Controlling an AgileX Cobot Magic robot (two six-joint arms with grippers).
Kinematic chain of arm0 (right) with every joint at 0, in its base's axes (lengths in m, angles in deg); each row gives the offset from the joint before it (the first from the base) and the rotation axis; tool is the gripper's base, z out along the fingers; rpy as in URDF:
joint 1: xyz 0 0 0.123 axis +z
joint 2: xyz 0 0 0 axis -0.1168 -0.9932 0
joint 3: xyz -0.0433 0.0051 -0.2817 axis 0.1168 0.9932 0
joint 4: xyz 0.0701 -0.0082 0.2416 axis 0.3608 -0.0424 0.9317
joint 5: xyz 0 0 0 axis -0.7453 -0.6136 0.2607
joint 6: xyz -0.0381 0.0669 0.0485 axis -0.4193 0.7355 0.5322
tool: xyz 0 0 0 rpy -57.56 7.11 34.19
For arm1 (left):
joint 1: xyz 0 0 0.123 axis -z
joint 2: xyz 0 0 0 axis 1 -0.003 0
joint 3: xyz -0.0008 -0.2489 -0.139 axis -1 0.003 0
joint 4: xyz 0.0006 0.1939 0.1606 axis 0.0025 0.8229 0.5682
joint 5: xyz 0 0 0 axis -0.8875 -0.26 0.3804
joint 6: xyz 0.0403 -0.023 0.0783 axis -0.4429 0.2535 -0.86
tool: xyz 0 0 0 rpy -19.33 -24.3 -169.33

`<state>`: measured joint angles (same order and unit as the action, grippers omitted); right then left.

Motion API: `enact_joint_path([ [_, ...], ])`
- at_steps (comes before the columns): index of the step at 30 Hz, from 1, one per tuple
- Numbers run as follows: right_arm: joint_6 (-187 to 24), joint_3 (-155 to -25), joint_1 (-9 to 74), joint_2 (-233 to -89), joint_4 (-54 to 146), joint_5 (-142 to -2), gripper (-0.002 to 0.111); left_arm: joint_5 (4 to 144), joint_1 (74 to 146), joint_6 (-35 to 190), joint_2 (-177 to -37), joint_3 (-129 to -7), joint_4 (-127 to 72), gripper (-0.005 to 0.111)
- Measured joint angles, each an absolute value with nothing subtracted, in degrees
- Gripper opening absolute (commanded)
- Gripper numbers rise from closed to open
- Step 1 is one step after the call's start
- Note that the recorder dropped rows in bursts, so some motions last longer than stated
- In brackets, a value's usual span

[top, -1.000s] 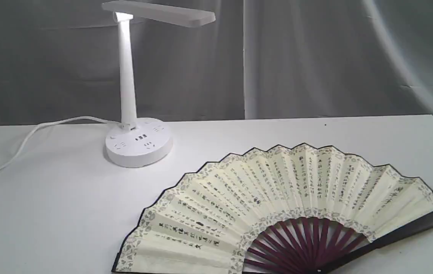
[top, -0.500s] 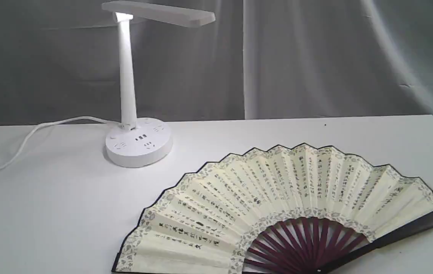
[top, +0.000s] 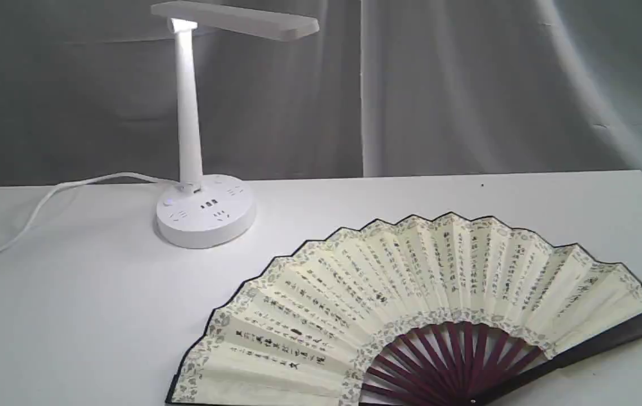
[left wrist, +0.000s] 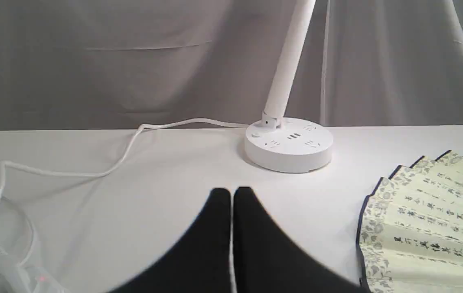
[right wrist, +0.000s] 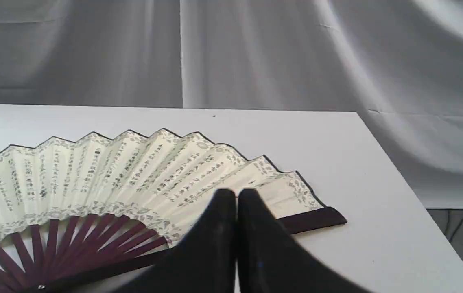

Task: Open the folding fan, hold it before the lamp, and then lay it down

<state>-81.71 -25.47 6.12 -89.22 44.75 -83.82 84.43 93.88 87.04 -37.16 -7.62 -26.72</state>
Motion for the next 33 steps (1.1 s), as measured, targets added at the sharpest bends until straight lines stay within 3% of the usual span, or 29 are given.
enact_joint_path([
  [33,-81.7,-25.5,6.1,-89.2,44.7,-83.9,0.000,84.4,90.5,87.0,-37.2,-7.6,-26.9,0.000],
])
